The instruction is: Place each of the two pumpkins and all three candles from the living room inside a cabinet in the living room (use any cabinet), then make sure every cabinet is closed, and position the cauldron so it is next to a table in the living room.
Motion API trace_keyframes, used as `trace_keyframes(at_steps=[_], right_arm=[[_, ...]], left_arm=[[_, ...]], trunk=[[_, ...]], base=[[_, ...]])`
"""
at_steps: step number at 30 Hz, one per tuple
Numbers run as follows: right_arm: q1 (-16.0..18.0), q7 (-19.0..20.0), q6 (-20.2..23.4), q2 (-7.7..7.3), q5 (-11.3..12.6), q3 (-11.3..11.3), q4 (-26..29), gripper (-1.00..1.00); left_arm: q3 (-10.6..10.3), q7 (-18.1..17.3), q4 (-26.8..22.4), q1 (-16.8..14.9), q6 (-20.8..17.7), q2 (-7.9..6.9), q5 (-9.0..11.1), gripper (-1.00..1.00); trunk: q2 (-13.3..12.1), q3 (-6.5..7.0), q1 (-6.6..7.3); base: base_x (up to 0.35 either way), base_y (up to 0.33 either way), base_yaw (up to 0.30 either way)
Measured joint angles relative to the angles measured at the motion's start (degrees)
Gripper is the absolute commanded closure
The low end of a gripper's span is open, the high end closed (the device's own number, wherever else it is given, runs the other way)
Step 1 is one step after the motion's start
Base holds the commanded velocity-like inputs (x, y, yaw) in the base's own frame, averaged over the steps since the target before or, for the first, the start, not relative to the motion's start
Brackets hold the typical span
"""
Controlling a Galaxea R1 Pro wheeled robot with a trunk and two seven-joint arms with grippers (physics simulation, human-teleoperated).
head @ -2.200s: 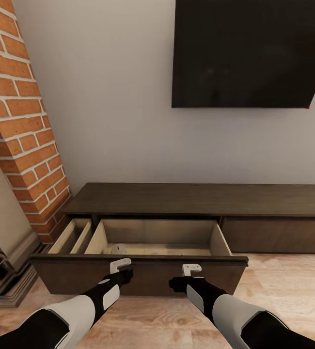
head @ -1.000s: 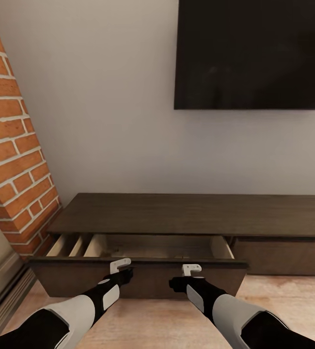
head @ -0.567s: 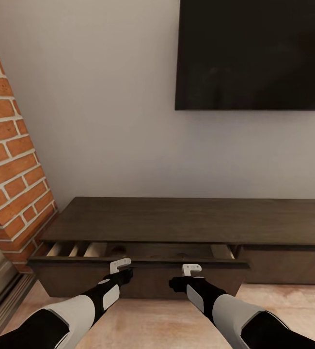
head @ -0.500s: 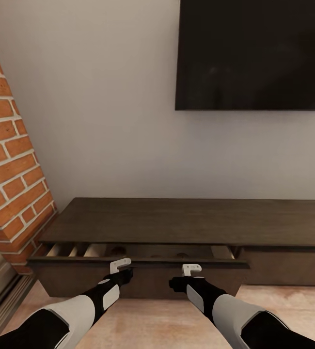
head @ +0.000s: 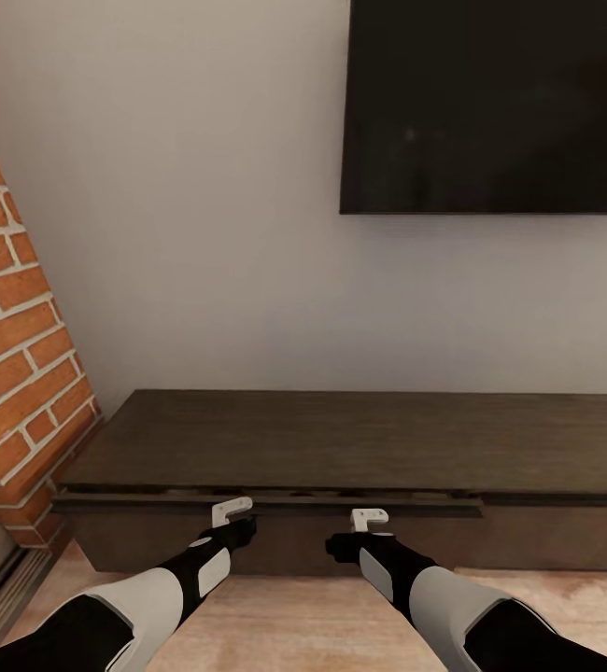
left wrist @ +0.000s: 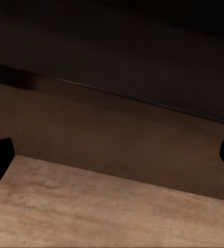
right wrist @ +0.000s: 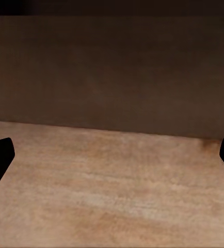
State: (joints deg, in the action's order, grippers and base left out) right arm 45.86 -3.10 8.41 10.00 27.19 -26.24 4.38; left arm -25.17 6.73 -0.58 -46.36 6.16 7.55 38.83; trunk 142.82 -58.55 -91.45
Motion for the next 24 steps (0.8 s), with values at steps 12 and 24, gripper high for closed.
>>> trace_keyframes(at_steps=[12,24], right_arm=[[0.0,0.0,0.0,0.0,0.0,0.0,0.0,-1.0],[0.0,0.0,-0.01,0.0,0.02,-0.01,0.0,-1.0]], left_arm=[[0.04,-0.01,-0.02,0.0,0.02,0.02,0.0,-1.0],[-0.54,0.16,0.07,0.13,-0.06,-0.01,0.03,-1.0]], trunk=[[0.0,0.0,-0.02],[0.01,-0.01,0.01]], base=[[0.058,0.0,0.0],[0.06,0.0,0.0]])
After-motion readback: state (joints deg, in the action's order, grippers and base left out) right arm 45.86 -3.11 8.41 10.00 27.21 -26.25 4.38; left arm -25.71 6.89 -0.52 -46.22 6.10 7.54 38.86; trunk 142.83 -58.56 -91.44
